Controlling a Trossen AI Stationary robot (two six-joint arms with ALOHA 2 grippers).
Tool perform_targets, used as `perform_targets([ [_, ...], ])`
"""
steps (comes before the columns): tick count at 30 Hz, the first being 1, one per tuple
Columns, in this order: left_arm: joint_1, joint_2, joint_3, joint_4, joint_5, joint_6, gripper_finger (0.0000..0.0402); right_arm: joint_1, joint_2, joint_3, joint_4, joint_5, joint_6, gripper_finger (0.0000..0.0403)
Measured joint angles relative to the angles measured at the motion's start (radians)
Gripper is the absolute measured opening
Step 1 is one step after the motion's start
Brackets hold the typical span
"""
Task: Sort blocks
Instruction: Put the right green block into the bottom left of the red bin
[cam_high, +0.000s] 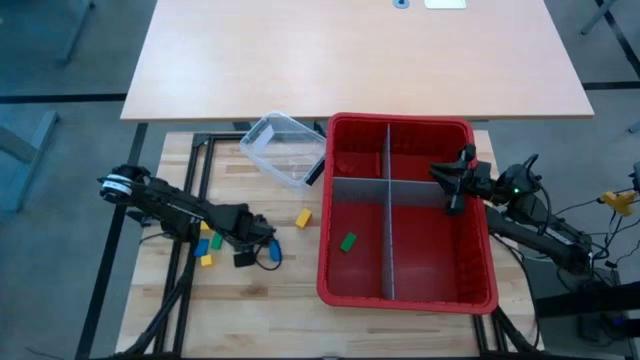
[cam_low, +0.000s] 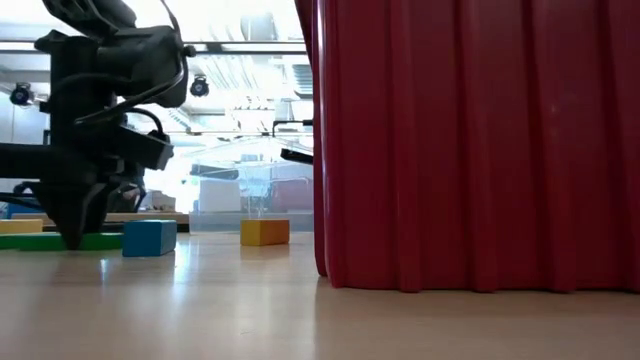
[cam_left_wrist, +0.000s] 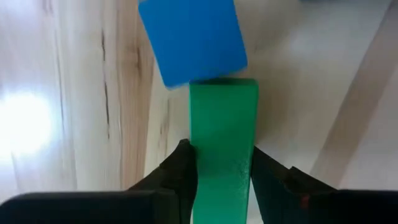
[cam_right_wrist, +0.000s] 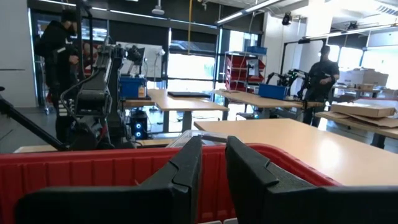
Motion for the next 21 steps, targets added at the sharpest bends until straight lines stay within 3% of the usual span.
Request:
perform_targets([
  [14, -0.027, -0.103, 0.060, 0.047, -0.033, -0.115, 0.0095, 0.000, 0.000, 0.000, 0.000, 0.000, 0.010, 0.0063],
  [21, -0.076, -0.246, 0.077, 0.043, -0.167, -0.159, 0.0095, 0.000, 0.000, 0.000, 0.000, 0.000, 0.011, 0.0051],
])
